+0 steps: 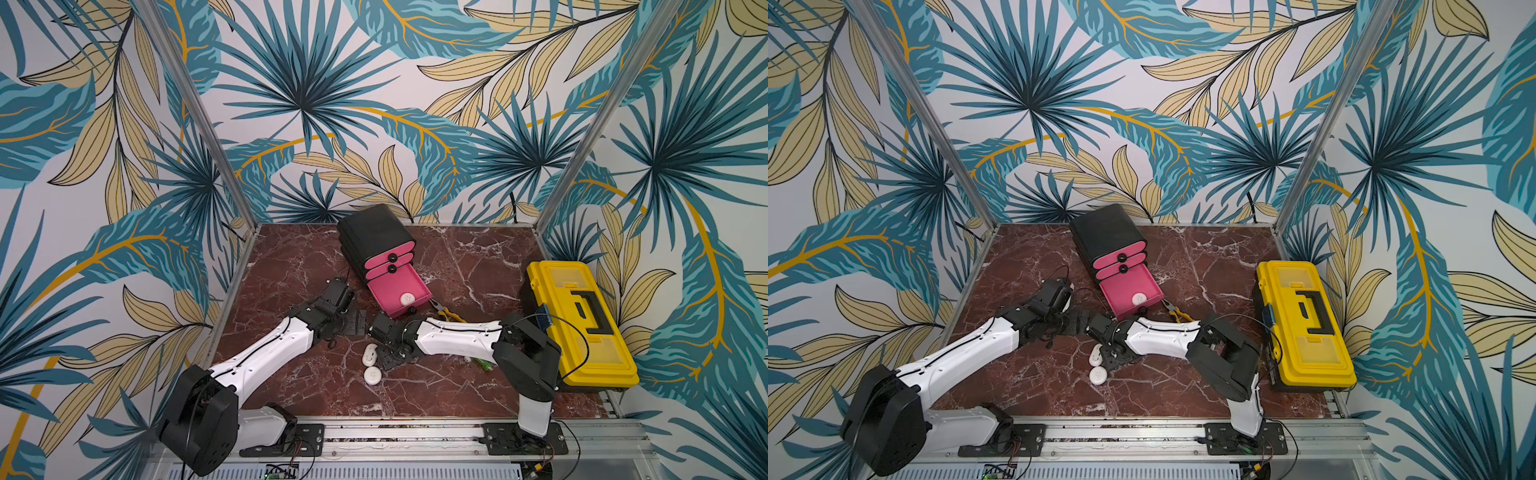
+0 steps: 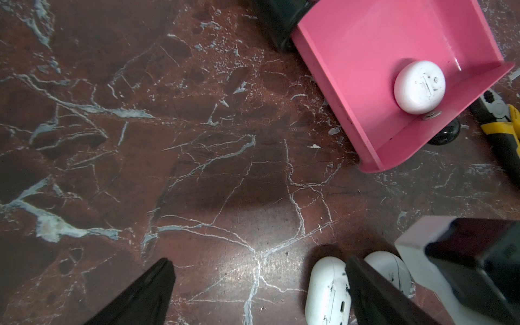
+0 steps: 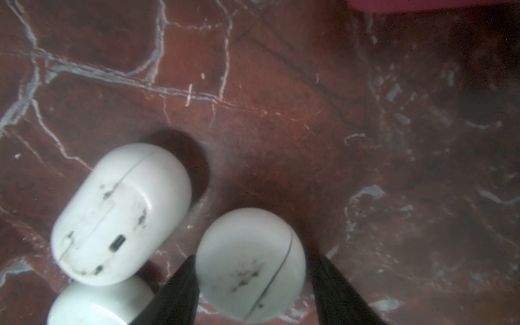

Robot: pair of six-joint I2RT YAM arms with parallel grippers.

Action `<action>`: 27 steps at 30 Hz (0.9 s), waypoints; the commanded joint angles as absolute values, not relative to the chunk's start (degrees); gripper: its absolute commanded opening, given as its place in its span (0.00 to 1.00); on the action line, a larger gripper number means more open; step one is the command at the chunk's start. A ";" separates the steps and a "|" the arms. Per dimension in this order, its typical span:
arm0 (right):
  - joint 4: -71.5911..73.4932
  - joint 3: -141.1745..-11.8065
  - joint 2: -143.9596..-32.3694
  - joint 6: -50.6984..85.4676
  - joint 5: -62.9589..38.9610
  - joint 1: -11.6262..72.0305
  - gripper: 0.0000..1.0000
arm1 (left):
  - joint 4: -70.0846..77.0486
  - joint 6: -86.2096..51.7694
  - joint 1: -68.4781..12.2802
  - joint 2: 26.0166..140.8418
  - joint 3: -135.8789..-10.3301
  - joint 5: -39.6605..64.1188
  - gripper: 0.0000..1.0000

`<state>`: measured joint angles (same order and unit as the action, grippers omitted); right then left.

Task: Put the bluetooth earphones in the drawer according to color
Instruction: Pick up the Bluetooth earphone from the center of the board, then place the bluetooth earphone in the drawer.

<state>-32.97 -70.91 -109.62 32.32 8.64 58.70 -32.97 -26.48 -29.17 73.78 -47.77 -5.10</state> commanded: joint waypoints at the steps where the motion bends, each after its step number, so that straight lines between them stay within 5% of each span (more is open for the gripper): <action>1: -34.81 -70.36 -110.20 33.66 10.23 58.11 0.63 | -31.99 -26.19 -28.83 73.04 -46.75 -5.03 1.00; 27: -33.08 -73.36 -100.11 27.24 8.09 46.45 0.54 | -31.03 -26.46 -28.78 73.92 -46.32 -3.70 1.00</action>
<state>-33.15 -70.70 -99.48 29.85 8.97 47.77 -32.27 -26.48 -29.15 73.84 -47.77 -4.25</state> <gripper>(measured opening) 0.546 0.999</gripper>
